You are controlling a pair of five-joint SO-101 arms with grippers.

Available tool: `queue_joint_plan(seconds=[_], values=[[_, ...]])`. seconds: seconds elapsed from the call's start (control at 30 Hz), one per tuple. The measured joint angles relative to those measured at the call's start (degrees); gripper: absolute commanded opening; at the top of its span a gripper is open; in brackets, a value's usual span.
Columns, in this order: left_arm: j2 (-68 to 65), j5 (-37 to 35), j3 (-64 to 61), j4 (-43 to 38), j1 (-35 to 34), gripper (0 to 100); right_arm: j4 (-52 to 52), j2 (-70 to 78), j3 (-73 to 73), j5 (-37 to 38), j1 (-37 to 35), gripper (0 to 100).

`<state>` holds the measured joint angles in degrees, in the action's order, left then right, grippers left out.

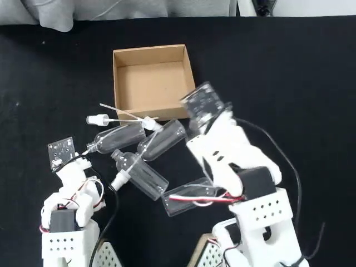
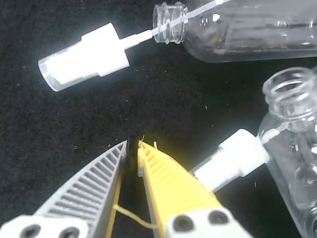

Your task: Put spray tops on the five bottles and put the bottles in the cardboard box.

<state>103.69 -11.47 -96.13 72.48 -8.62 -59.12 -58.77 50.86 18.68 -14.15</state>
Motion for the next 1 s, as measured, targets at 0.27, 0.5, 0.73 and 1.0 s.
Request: queue_joint_plan(seconds=[0.27,0.5,0.73,1.0], values=[[0.0,0.0,0.0,0.0,0.0,3,9.8,0.0,8.2,-5.5,6.0,12.4],[0.0,0.0,0.0,0.0,0.0,3,15.7,0.0,13.4,-5.9,6.0,12.4],[0.0,0.0,0.0,0.0,0.0,3,20.9,0.0,16.8,-8.2,6.0,12.4],[0.0,0.0,0.0,0.0,0.0,3,21.5,0.0,16.9,-11.1,8.8,12.4]])
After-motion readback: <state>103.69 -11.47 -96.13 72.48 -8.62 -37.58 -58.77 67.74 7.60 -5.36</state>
